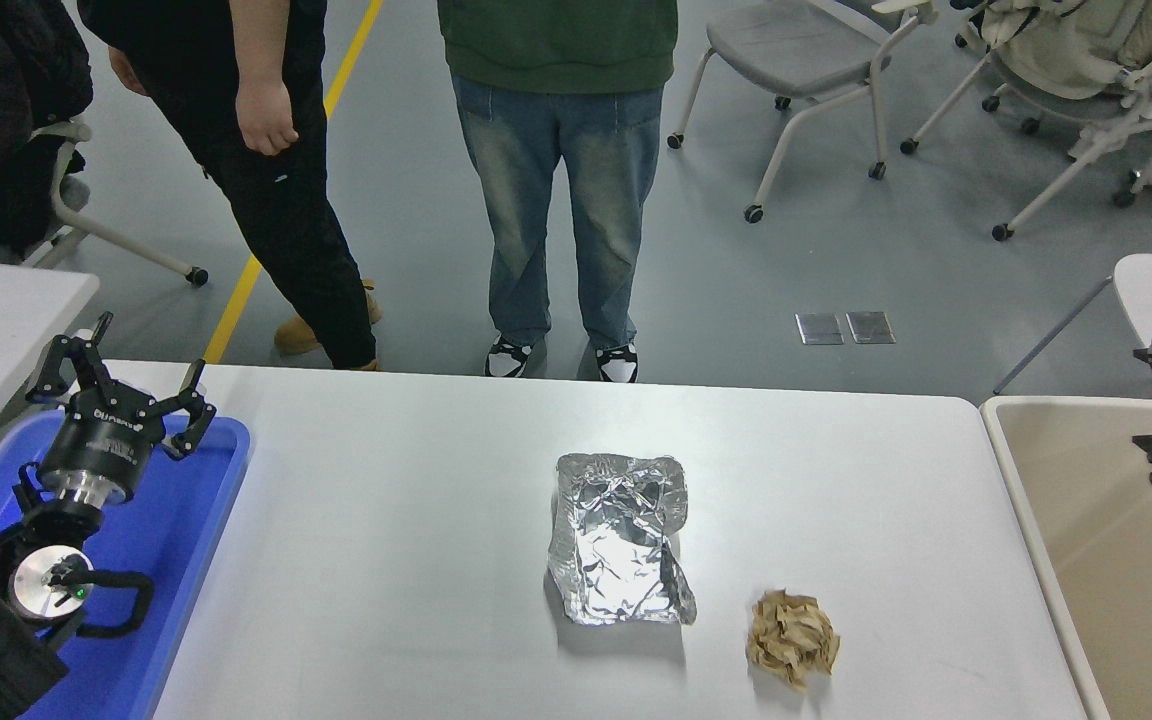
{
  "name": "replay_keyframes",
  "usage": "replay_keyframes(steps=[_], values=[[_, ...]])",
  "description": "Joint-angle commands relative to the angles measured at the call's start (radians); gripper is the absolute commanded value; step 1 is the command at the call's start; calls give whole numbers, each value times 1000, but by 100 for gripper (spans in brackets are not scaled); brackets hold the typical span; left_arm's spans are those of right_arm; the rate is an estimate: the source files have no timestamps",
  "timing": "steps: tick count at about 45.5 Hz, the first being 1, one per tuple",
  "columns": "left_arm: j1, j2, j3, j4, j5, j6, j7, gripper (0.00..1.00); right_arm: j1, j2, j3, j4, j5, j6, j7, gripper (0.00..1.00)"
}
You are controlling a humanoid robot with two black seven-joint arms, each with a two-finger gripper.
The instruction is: Clean the table surface
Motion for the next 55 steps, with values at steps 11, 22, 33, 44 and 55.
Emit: replay_keyframes(steps=[11, 22, 33, 44, 55], values=[[0, -1, 0, 1, 0, 0, 0, 100, -135, 263, 413, 141, 110, 4, 2, 100], [0, -1, 0, 1, 0, 0, 0, 100, -144, 403, 517, 132, 110, 4, 4, 100], [0, -1, 0, -1, 0, -1, 0, 100, -149, 463, 534, 132, 110, 4, 34, 100], [0, -1, -1, -1, 0, 0, 0, 100, -156, 488, 534, 132, 110, 4, 47, 100], [0, -1, 0, -1, 0, 0, 0, 100, -158, 463, 524, 137, 118, 4, 45, 100]])
